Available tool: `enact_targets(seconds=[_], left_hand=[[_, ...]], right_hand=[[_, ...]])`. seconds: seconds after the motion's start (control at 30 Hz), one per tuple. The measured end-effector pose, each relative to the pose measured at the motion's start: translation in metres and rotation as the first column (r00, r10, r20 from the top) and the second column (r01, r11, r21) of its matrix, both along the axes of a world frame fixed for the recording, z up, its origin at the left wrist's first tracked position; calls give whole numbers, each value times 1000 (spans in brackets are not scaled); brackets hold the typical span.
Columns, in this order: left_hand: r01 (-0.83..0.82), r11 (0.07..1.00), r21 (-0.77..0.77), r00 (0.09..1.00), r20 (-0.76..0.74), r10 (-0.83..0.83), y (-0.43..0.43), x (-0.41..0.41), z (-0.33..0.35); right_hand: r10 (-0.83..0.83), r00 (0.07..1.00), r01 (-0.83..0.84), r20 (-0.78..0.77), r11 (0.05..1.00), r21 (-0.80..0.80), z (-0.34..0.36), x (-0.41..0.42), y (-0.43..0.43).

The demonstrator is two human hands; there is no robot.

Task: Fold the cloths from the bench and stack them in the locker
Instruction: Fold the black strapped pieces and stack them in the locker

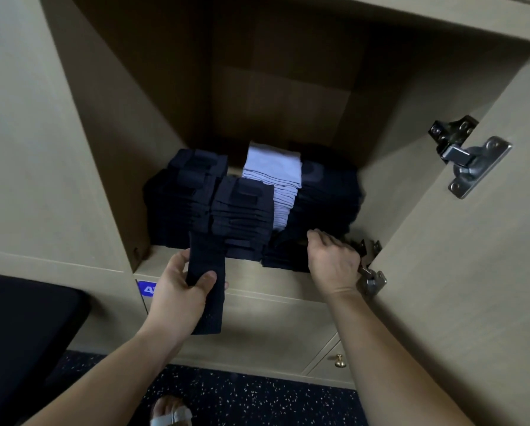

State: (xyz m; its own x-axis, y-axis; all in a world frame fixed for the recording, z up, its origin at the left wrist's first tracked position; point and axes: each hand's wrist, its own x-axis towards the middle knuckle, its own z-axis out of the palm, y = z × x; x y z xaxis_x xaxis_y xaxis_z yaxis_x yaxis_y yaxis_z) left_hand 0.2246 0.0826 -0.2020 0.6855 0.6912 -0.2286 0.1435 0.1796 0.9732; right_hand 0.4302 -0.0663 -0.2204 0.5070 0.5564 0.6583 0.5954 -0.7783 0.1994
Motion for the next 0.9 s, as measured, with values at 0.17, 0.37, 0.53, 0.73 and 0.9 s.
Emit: enact_targets(seconds=[0.17, 0.37, 0.53, 0.73, 0.9], left_hand=[[11, 1000, 5, 1000, -4, -11, -6, 3, 2], [10, 1000, 1, 1000, -6, -10, -9, 2, 1], [14, 1000, -9, 1000, -13, -14, -10, 2, -1], [9, 1000, 5, 1000, -19, -9, -10, 1, -2], [20, 999, 25, 1000, -16, -20, -12, 2, 0]], right_hand=[[14, 1000, -14, -7, 998, -55, -17, -7, -5], [-99, 982, 104, -161, 994, 25, -11, -11, -4], [-123, 981, 139, -151, 985, 99, -7, -11, 3], [-16, 999, 13, -49, 998, -61, -33, -9, -3], [59, 995, -67, -74, 992, -108, -45, -5, -5]])
